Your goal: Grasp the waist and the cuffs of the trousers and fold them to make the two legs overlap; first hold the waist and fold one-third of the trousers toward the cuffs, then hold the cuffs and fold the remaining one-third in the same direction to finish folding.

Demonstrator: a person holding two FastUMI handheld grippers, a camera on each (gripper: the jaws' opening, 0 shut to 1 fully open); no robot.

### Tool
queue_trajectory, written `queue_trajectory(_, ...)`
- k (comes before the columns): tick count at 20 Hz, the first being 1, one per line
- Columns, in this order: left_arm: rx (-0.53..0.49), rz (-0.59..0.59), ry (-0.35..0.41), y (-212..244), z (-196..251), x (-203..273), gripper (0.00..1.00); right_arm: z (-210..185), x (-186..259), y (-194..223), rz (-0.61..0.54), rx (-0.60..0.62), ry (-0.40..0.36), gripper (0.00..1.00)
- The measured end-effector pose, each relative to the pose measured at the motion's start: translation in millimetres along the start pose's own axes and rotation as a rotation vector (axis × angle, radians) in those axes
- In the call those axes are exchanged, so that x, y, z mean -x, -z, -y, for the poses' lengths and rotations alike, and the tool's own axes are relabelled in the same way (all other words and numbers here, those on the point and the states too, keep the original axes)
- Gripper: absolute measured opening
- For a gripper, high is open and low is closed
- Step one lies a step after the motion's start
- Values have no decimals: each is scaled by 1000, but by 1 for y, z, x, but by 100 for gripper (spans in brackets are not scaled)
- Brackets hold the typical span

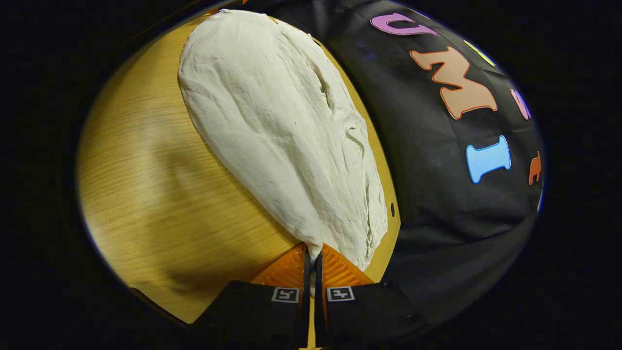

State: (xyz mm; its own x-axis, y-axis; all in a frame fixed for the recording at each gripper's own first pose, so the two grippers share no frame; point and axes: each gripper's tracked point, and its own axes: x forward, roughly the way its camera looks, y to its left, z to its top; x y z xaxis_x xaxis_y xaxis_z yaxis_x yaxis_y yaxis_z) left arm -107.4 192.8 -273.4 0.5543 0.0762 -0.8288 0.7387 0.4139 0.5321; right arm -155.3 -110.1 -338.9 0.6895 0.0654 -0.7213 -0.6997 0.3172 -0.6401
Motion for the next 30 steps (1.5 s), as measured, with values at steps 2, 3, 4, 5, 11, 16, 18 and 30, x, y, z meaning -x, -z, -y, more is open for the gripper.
queue_trajectory(2, -19, -6, 3, -5, -4, -8, 88, 0, 1, 0, 1, 1, 6, 6)
queue_trajectory(3, -19, -10, 11, -6, -3, -12, 83, 0, 1, 0, 2, 2, 8, 7)
queue_trajectory(4, -20, -15, 10, -7, -3, -15, 78, 0, 0, 0, 3, 3, 11, 6)
queue_trajectory(5, -15, -20, 17, -7, -1, -17, 67, 0, 1, 0, 3, 3, 12, 6)
queue_trajectory(11, 20, -53, 17, -8, 11, -23, 2, 0, 1, 1, -1, -9, 12, 6)
queue_trajectory(16, 166, -79, 4, -9, 10, -23, 0, 0, 3, 2, -6, -57, -2, 6)
queue_trajectory(18, 209, -82, -21, -11, 2, -19, 0, 9, 8, 4, -8, -83, 11, 7)
queue_trajectory(30, 433, -65, -285, -64, -114, 9, 0, 118, 24, -34, 154, -261, 251, 6)
